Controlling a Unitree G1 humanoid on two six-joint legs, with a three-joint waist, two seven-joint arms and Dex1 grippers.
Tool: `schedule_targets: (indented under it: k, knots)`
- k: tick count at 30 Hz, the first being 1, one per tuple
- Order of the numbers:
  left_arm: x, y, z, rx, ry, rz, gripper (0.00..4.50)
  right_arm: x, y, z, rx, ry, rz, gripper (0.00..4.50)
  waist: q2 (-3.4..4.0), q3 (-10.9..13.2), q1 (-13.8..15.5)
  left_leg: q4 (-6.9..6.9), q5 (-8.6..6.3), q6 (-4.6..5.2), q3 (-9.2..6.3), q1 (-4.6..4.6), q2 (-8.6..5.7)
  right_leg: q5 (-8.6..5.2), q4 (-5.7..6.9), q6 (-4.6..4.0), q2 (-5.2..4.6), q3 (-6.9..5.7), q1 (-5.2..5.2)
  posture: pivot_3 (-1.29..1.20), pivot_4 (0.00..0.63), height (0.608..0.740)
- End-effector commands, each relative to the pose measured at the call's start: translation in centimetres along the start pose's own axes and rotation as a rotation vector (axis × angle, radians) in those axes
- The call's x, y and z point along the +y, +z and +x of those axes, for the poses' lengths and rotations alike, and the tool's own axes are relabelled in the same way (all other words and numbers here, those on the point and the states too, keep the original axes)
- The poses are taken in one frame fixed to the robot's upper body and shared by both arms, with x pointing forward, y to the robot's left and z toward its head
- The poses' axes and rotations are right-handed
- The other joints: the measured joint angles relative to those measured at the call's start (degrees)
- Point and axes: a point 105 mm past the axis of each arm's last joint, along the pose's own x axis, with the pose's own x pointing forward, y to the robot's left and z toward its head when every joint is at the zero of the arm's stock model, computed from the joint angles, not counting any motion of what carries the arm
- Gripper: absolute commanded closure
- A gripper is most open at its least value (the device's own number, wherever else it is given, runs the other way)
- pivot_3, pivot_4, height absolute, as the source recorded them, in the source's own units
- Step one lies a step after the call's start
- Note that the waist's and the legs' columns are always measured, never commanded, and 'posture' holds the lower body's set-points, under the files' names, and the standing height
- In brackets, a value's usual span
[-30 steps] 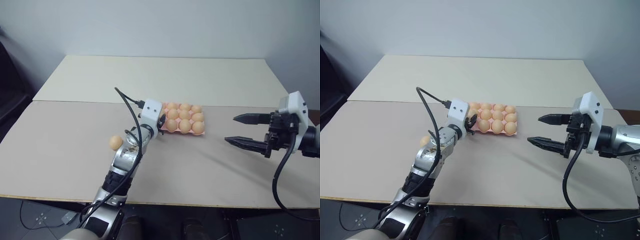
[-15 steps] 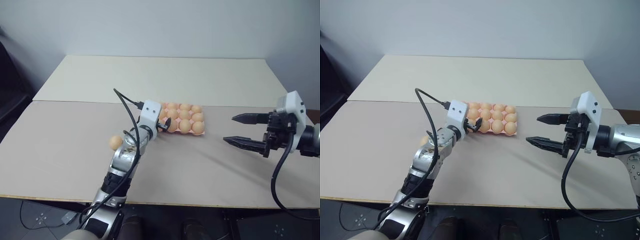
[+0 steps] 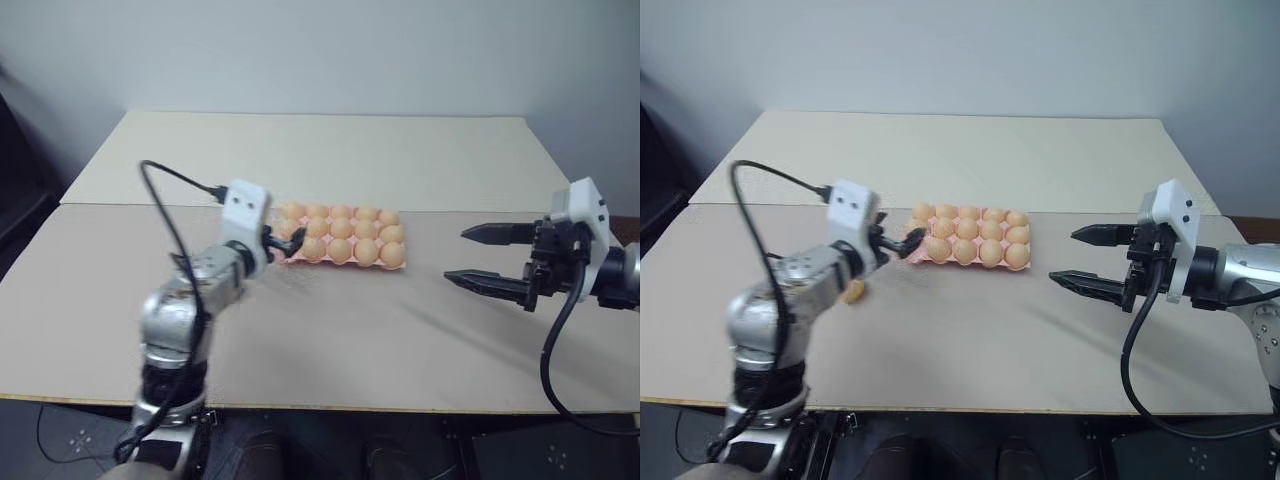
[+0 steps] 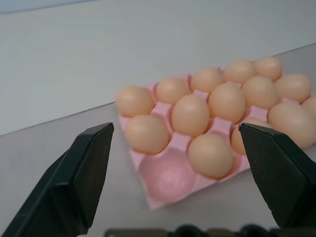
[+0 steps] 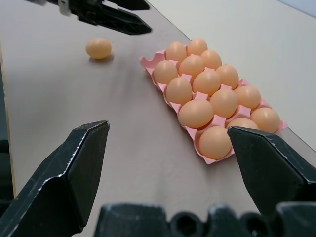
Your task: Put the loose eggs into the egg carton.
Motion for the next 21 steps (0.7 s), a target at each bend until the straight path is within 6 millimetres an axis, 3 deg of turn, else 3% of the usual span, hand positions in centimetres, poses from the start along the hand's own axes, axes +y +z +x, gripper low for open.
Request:
schedule_targets:
  k: [1,6,12,21]
  knots:
    - [1.0,1.2,-3.4,0.019,-0.103,-0.003,0.09,0.1,0.7,0.1,-0.024,0.011,-0.034,0.0,0.0,0.0,-0.1,0.0,0.0,0.0,0.0,0.0,0.01,0.0,0.0,0.0,0.0,-0.01,-0.01,0.0,0.15,0.74]
    - [4.4,0.8,-7.5,0.067,-0.17,0.048,0.09,-0.1,0.6,0.6,-0.033,0.02,-0.041,0.0,0.0,0.0,-0.2,-0.03,0.01,-0.02,0.02,-0.01,0.02,0.0,-0.04,0.0,0.0,-0.02,-0.04,0.0,0.15,0.74]
    - [6.2,0.2,-11.4,0.026,-0.256,0.107,0.09,-0.2,0.6,0.6,-0.038,0.021,-0.045,0.0,0.0,0.0,0.0,-0.04,-0.03,0.04,0.07,0.0,0.04,-0.01,-0.04,-0.02,0.0,-0.05,-0.04,0.0,0.15,0.74]
    - [8.6,-0.5,-14.5,0.047,-0.25,0.127,0.09,0.1,1.1,0.8,-0.042,0.022,-0.083,0.0,0.0,0.0,-0.1,-0.06,-0.09,0.15,0.13,0.0,0.06,-0.03,-0.06,-0.04,0.0,-0.04,-0.08,0.0,0.15,0.74]
